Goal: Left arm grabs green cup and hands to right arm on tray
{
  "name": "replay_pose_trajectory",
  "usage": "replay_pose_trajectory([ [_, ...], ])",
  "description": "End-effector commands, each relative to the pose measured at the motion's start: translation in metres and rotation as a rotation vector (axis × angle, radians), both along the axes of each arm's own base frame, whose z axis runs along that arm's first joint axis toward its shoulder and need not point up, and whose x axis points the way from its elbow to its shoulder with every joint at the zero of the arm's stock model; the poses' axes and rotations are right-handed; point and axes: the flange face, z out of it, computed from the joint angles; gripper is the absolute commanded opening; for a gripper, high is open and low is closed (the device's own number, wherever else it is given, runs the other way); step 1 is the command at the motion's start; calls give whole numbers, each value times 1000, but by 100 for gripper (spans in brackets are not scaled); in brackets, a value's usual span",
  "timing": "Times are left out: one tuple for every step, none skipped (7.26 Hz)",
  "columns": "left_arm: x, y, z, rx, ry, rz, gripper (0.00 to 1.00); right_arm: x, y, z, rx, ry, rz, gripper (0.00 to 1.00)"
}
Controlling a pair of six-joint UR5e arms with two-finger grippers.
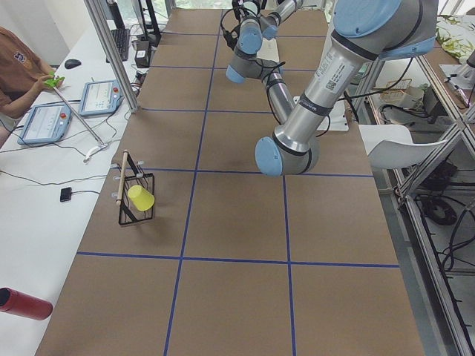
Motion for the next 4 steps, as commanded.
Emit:
replay_pose_trajectory([
  [2,-1,-1,1,-2,-3,86,1,1,0,4,-2,0,0],
  [2,-1,-2,1,-3,-4,100,1,1,1,3,0,0,0],
  [1,-1,-3,3,-2,-6,100,2,2,3,2,3,-1,0],
  [0,-1,-2,6,-8,-10,100,3,3,4,0,5,0,0],
])
